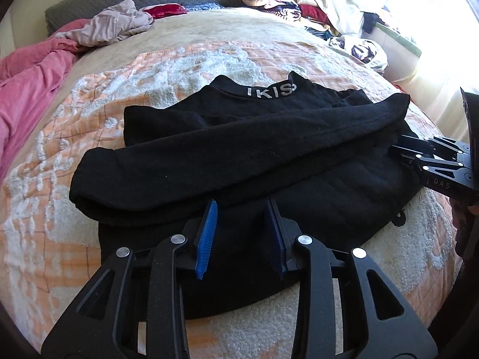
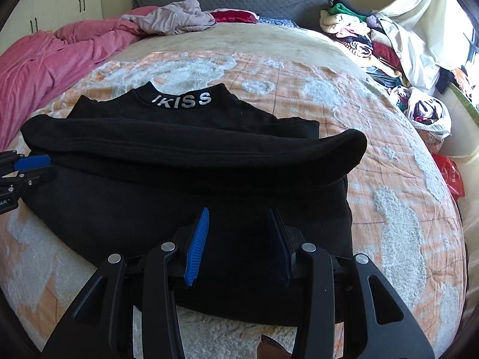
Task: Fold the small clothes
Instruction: 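Lower the folded hem onto the sweatshirt and open both tools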
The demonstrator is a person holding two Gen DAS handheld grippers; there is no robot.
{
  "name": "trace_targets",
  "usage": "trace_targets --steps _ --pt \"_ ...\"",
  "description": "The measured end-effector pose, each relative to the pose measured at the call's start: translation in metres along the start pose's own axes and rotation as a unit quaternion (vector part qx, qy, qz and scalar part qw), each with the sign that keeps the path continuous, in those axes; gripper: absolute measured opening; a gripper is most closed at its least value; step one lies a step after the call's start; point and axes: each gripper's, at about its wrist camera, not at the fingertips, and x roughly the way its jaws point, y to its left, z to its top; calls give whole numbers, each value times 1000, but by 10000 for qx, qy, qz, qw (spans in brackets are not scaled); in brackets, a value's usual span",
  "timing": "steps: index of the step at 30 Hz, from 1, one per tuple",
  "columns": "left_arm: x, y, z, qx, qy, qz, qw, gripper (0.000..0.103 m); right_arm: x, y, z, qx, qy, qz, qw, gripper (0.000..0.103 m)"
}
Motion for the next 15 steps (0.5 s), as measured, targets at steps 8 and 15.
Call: trace_targets --steps 8,15 --pt "19 11 16 39 -99 139 9998 27 14 -14 21 256 -127 111 9995 41" --pt "15 37 44 -353 -652 372 9966 28 12 -50 37 793 -534 -119 9953 50"
